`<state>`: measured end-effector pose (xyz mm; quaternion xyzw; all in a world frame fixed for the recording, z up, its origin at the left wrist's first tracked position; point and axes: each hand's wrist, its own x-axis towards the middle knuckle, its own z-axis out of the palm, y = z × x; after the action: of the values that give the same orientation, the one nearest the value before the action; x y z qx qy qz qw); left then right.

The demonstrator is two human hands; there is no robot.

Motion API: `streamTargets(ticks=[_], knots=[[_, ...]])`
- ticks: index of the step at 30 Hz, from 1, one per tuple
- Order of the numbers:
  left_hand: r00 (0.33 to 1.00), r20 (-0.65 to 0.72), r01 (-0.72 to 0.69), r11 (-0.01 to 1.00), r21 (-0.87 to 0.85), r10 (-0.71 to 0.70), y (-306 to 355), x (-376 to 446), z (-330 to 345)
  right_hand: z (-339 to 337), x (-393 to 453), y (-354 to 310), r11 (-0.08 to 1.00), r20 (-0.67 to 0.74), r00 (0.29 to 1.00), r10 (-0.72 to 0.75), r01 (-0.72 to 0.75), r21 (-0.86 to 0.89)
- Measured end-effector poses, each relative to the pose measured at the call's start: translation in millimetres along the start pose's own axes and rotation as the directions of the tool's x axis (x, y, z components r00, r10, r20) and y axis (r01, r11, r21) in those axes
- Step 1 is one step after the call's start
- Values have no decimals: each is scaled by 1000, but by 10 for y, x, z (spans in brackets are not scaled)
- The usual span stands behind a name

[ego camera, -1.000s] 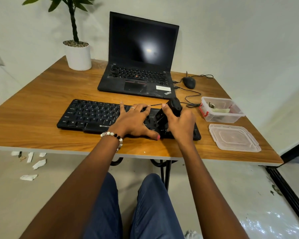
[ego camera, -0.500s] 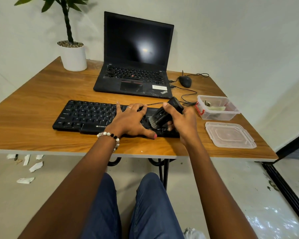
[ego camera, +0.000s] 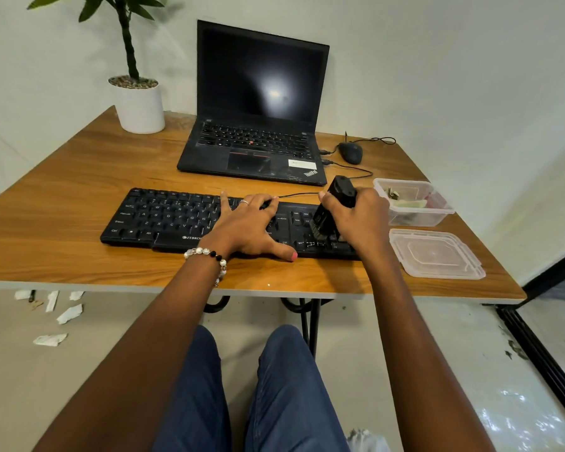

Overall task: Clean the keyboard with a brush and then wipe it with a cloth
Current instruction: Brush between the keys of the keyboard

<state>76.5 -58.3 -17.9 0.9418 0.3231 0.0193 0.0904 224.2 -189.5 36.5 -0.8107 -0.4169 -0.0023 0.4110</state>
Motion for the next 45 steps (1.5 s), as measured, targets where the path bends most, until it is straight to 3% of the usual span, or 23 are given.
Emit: streamTargets(ticks=[3, 8, 14, 21, 26, 29, 35, 41, 45], knots=[[1000, -10, -3, 1000, 3, 3, -4, 3, 4, -13, -56, 23, 998, 9, 1000, -14, 14, -63], [1000, -2, -5, 1000, -2, 5, 1, 2, 0, -93, 49, 51, 997, 173, 982, 72, -73, 3], [1000, -3, -3, 1000, 6, 3, 3, -1, -4, -48, -59, -16, 1000, 24, 999, 27, -27, 8], [1000, -15, -9, 1000, 3, 9, 7, -12, -4, -189, -25, 3, 993, 213, 973, 93, -73, -98], [1000, -13, -4, 1000, -1, 4, 8, -21, -9, -131, -33, -47, 995, 16, 998, 64, -65, 76], [1000, -6, 0, 1000, 7, 0, 19, -18, -14, -32, -119, -52, 993, 65, 997, 49, -56, 103], [1000, -3, -1, 1000, 3, 1, 18, -14, -17, -102, -9, -11, 996, 206, 975, 80, -73, -41], [1000, -2, 8, 1000, 8, -8, 14, -21, -25, -11, -94, -31, 996, 32, 999, 14, -17, 89], [1000, 1, 2, 1000, 13, -2, 13, -15, -31, -6, -121, -40, 999, 156, 987, 27, -34, 40]])
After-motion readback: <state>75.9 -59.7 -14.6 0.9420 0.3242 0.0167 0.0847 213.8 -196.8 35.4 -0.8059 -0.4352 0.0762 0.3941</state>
